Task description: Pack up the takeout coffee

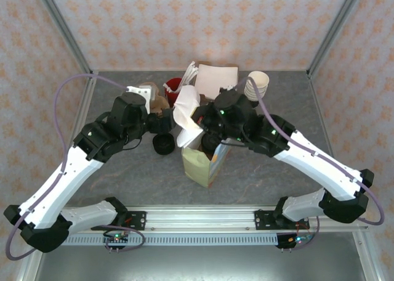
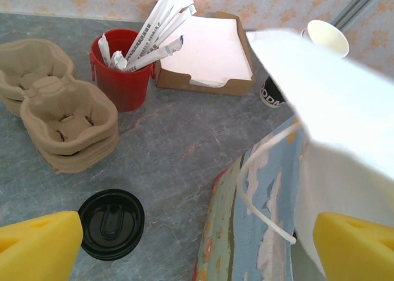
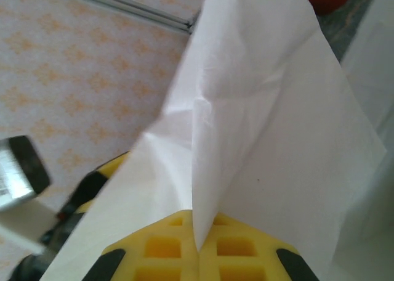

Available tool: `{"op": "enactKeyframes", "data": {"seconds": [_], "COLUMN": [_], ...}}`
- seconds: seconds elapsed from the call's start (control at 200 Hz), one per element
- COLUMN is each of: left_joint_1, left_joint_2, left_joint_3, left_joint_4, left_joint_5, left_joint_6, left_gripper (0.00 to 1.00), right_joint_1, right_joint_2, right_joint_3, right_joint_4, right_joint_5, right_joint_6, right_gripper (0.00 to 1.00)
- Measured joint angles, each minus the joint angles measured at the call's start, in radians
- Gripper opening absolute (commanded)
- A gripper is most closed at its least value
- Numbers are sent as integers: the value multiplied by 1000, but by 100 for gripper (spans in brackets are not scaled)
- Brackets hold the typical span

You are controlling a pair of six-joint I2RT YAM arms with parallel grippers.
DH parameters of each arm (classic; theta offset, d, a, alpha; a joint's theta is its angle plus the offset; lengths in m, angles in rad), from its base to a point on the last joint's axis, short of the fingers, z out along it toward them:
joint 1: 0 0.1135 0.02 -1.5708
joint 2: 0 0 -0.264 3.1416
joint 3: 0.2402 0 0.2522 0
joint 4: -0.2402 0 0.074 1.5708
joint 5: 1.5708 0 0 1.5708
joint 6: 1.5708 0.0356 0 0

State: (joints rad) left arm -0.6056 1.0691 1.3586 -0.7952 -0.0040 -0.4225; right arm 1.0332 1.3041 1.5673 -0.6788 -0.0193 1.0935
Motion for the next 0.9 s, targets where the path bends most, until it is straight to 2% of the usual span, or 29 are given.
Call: {"op": "enactKeyframes", "data": {"seconds": [0.205,0.49,0.901], "left_joint_1": [0,0,0], "left_joint_2": [-50,-60,-82], "left_joint_3": [-14,-34,-60], "left_joint_4": [7,17,23], "left_joint_5": [4,11,22], "left_joint_6": [0,0,0], "left_gripper": [97,97,97], "right_joint_1": [62,81,82], "right_joint_2": [-79,-108,5], "right_joint_3": [-108,-152,-108], "right_joint_4": [2,-88,-302], "right_joint_5": [161,343,461], "right_joint_6": [61,113,149], "right_gripper": [0,0,0]}}
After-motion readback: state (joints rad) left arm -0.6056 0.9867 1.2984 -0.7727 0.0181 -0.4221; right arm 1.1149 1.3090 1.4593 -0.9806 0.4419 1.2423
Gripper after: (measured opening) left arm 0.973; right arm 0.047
